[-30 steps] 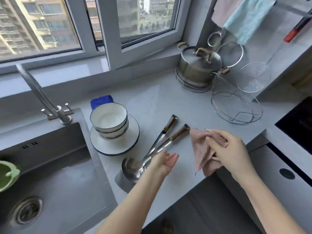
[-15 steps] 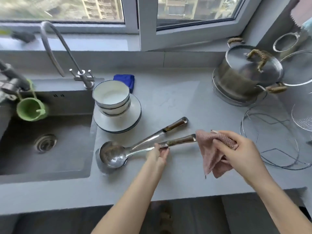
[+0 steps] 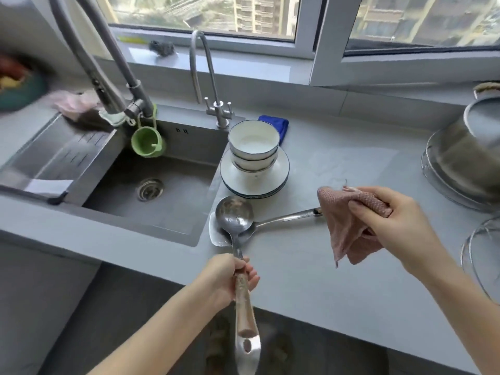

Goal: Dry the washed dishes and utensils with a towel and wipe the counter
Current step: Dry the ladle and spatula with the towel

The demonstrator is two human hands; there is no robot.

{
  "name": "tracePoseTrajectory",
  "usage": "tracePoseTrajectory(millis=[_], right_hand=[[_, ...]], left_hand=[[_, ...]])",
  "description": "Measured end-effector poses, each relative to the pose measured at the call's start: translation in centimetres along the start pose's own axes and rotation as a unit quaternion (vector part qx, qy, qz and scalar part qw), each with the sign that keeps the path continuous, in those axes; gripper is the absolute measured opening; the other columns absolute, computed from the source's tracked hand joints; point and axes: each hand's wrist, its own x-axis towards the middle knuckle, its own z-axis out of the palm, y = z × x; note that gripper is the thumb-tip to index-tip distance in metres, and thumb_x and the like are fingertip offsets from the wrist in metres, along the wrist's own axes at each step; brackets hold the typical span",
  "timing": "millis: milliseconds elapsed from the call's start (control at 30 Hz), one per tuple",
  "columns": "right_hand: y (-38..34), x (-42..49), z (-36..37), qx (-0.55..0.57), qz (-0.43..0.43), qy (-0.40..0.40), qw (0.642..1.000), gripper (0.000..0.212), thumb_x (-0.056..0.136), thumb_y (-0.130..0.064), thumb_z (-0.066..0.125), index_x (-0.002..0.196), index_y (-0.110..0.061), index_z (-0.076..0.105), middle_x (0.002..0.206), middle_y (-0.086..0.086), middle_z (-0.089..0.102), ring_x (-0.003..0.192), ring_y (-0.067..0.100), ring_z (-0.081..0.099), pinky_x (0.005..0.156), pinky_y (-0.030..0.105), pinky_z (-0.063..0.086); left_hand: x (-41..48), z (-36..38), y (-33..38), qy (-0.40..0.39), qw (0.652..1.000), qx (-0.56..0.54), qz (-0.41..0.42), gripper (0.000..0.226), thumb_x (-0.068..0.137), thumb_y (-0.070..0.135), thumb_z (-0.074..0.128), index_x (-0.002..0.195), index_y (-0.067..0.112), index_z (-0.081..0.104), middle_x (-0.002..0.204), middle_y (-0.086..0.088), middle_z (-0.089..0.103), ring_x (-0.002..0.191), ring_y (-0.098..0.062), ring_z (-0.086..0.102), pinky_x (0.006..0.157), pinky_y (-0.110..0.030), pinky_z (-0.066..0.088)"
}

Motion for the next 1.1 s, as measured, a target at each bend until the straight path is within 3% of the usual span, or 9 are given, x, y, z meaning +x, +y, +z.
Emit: tracePoseTrajectory(millis=[233,333,433,500,567,667,867,1000,1100], right_hand=[[-1.9,0.8,10.9,0.090,-0.008,-0.037,0.995,0.016,0.092,-0.019,0.062,0.098,-0.032,0.069,0.087,-0.011,0.072,0.086,0.006,0.067,0.080,0.041,0.057],[-3.1,1.0,17.5,0.081,-0.078,-0.039,0.993,0.020,0.092,-0.030,0.059,0.111,-0.030,0.062,0.111,-0.004,0.067,0.103,0.009,0.062,0.087,0.031,0.054],[-3.9,2.7,25.5,-0.080,-0.180,-0.141,0.970,0.057,0.092,-0.050,0.033,0.140,-0.022,0.045,0.147,-0.001,0.043,0.139,0.013,0.033,0.117,0.036,0.021],[-3.8,4.8,30.2,-0.277,-0.233,-0.194,0.912,0.074,0.087,-0.056,0.006,0.149,-0.024,0.028,0.157,-0.005,0.026,0.147,0.014,0.012,0.118,0.043,-0.008],[-4.1,7.1,33.4,-0.363,-0.236,-0.190,0.881,0.077,0.088,-0.057,-0.006,0.150,-0.024,0.024,0.157,-0.006,0.025,0.148,0.016,0.011,0.115,0.045,-0.015],[-5.3,9.9,36.5,-0.436,-0.256,-0.093,0.858,0.060,0.097,-0.047,0.015,0.139,-0.020,0.048,0.143,0.005,0.049,0.137,0.031,0.039,0.110,0.062,0.004],[-9.6,13.3,40.0,-0.511,-0.189,0.031,0.838,0.023,0.068,-0.028,0.077,0.084,-0.016,0.066,0.128,0.023,0.059,0.119,0.046,0.054,0.092,0.075,0.030],[-10.8,15.5,40.6,-0.437,-0.051,0.102,0.892,0.038,0.064,-0.013,0.076,0.099,-0.011,0.060,0.130,0.020,0.053,0.117,0.043,0.052,0.090,0.060,0.046],[-10.6,16.4,40.7,-0.429,-0.041,0.156,0.889,0.049,0.053,-0.007,0.083,0.092,-0.010,0.053,0.102,0.018,0.063,0.067,0.035,0.062,0.048,0.036,0.049]], left_hand=[[-3.3,-8.2,6.3,-0.055,0.993,0.104,-0.027,0.026,0.099,-0.002,0.025,0.094,-0.001,0.050,0.045,-0.001,0.039,0.029,-0.007,0.035,0.028,-0.011,0.029],[-4.7,-11.4,9.4,-0.070,0.984,0.164,-0.005,0.024,0.102,0.005,0.029,0.093,0.001,0.050,0.046,0.000,0.035,0.030,-0.006,0.032,0.028,-0.013,0.026],[-5.6,-14.2,13.0,-0.070,0.957,0.274,0.064,0.026,0.103,0.010,0.029,0.087,0.003,0.049,0.047,0.003,0.033,0.032,-0.005,0.028,0.029,-0.013,0.024],[-5.5,-16.0,15.5,-0.060,0.926,0.356,0.114,0.026,0.102,0.011,0.030,0.084,0.006,0.047,0.047,0.005,0.034,0.033,-0.004,0.030,0.031,-0.014,0.024],[-5.1,-17.8,18.3,-0.049,0.898,0.415,0.140,0.026,0.100,0.011,0.031,0.081,0.009,0.047,0.046,0.007,0.036,0.034,-0.004,0.032,0.034,-0.014,0.025],[-4.5,-19.8,22.7,-0.057,0.866,0.472,0.156,0.027,0.099,0.009,0.031,0.077,0.010,0.046,0.046,0.007,0.036,0.034,-0.004,0.032,0.035,-0.015,0.027],[-3.2,-21.4,28.4,-0.091,0.830,0.523,0.169,0.024,0.096,0.006,0.030,0.077,0.008,0.045,0.043,0.008,0.035,0.031,-0.004,0.031,0.033,-0.015,0.026],[-2.5,-21.1,29.6,-0.128,0.831,0.520,0.151,0.029,0.099,0.010,0.031,0.074,0.009,0.045,0.042,0.008,0.036,0.031,-0.003,0.032,0.033,-0.014,0.026],[-2.0,-21.0,30.4,-0.145,0.832,0.510,0.160,0.029,0.100,0.010,0.030,0.076,0.009,0.046,0.042,0.008,0.036,0.032,-0.004,0.032,0.034,-0.014,0.026]])
